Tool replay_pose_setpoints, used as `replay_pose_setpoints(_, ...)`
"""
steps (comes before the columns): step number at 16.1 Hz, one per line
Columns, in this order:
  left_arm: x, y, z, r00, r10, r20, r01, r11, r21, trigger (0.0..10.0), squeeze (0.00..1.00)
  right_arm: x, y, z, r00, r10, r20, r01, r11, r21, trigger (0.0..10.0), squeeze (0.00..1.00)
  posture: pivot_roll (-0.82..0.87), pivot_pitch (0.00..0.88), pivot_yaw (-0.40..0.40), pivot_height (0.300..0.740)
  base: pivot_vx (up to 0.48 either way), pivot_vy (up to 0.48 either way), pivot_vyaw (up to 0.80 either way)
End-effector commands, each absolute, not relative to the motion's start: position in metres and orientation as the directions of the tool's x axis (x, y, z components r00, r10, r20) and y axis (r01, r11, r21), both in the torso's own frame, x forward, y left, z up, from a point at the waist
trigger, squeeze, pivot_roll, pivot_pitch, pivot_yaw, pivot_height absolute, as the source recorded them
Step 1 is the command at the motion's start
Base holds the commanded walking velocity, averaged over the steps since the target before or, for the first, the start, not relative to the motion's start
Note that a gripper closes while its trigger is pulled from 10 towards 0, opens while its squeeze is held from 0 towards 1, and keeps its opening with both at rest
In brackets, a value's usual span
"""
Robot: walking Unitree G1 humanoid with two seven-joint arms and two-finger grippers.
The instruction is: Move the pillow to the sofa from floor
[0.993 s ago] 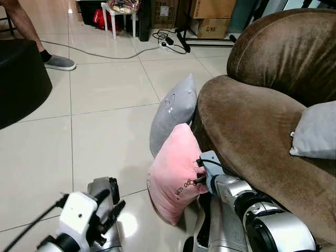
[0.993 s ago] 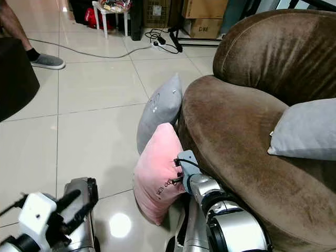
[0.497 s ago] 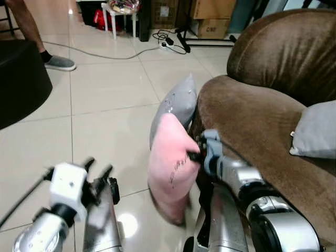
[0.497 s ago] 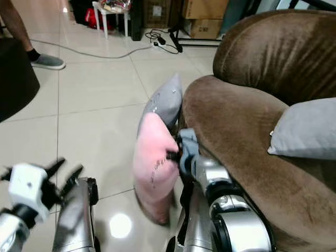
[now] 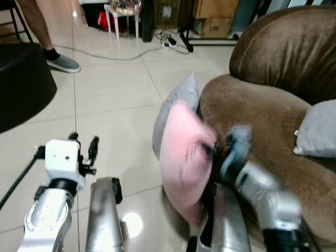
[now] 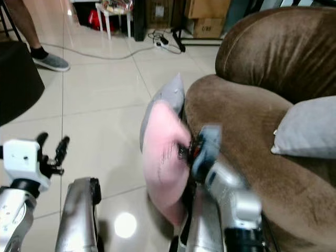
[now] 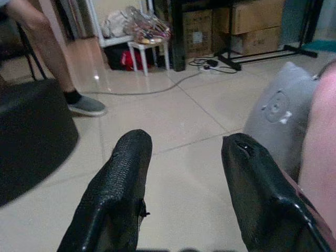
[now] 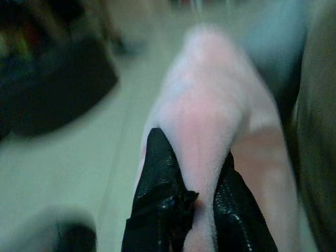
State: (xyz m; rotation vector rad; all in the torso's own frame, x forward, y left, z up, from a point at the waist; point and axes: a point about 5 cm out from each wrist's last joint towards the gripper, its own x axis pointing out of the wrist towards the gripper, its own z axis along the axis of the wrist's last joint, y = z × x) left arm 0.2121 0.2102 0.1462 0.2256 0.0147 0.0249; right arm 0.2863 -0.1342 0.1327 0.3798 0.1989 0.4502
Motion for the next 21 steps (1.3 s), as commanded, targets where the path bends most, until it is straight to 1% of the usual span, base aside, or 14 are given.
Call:
replay_pose_setpoints(1,0.212,0.211,0.151,0.999,0.037,0.006,-0.037,0.969,0.246,10.0,0.00,0.290,-0.139,0.167,0.902,0.429,0.040,-0.412,0.831,0.375,10.0,0.00,0.02,0.000,-0.081,0.426,0.000,0.000,0.00)
replay_pose_setpoints(2,0.212,0.210,0.152,0.999,0.032,0.019,-0.036,0.963,0.266,10.0,0.00,0.300,-0.141,0.199,0.924,0.351,0.148,-0.381,0.852,0.359,10.0,0.00,0.04,0.000,-0.088,0.441,0.000,0.000,0.00)
replay_pose_setpoints(3,0.214,0.210,0.155,0.998,0.048,0.035,-0.056,0.966,0.251,10.0,0.00,0.305,-0.142,0.214,0.936,0.296,0.192,-0.348,0.862,0.368,10.0,0.00,0.05,0.000,-0.095,0.451,0.000,0.000,0.00)
replay_pose_setpoints(4,0.216,0.209,0.160,0.997,0.053,0.053,-0.064,0.965,0.254,10.0,0.00,0.313,-0.149,0.238,0.936,0.240,0.257,-0.323,0.874,0.364,10.0,0.00,0.05,0.000,-0.101,0.461,0.000,0.000,0.00)
replay_pose_setpoints(7,0.220,0.206,0.165,0.996,0.041,0.074,-0.059,0.963,0.262,10.0,0.00,0.328,-0.171,0.283,0.925,0.121,0.360,-0.259,0.895,0.363,10.0,0.00,0.06,0.000,-0.098,0.486,0.000,0.000,0.00)
replay_pose_setpoints(8,0.222,0.205,0.165,0.996,0.037,0.078,-0.056,0.963,0.262,10.0,0.00,0.330,-0.175,0.290,0.924,0.107,0.367,-0.244,0.904,0.351,10.0,0.00,0.06,0.000,-0.097,0.491,0.000,0.000,0.00)
replay_pose_setpoints(10,0.226,0.205,0.168,0.996,0.031,0.089,-0.053,0.963,0.264,10.0,0.00,0.336,-0.189,0.297,0.930,0.047,0.363,-0.164,0.940,0.300,10.0,0.00,0.07,0.000,-0.097,0.506,0.000,0.000,0.00)
replay_pose_setpoints(12,0.226,0.206,0.169,0.995,0.033,0.094,-0.057,0.963,0.264,10.0,0.00,0.339,-0.197,0.297,0.939,0.003,0.344,-0.110,0.950,0.291,10.0,0.00,0.07,0.000,-0.097,0.516,0.000,0.000,0.00)
replay_pose_setpoints(14,0.225,0.206,0.168,0.995,0.039,0.090,-0.062,0.963,0.261,10.0,0.00,0.341,-0.203,0.304,0.935,-0.029,0.354,-0.081,0.953,0.291,10.0,0.00,0.09,0.000,-0.113,0.526,0.000,0.000,0.00)
replay_pose_setpoints(15,0.224,0.205,0.168,0.996,0.036,0.088,-0.058,0.962,0.265,10.0,0.00,0.344,-0.210,0.313,0.925,-0.056,0.376,-0.057,0.957,0.284,10.0,0.00,0.09,0.000,-0.115,0.541,0.000,0.000,0.00)
replay_pose_setpoints(19,0.225,0.203,0.168,0.996,0.017,0.083,-0.039,0.962,0.271,10.0,0.00,0.349,-0.220,0.312,0.923,-0.094,0.374,-0.005,0.967,0.256,10.0,0.00,0.09,0.000,-0.105,0.576,0.000,0.000,0.00)
replay_pose_setpoints(21,0.228,0.203,0.168,0.996,0.014,0.085,-0.036,0.962,0.272,10.0,0.00,0.350,-0.218,0.307,0.928,-0.095,0.361,-0.002,0.966,0.257,10.0,0.00,0.08,0.000,-0.099,0.591,0.000,0.000,0.00)
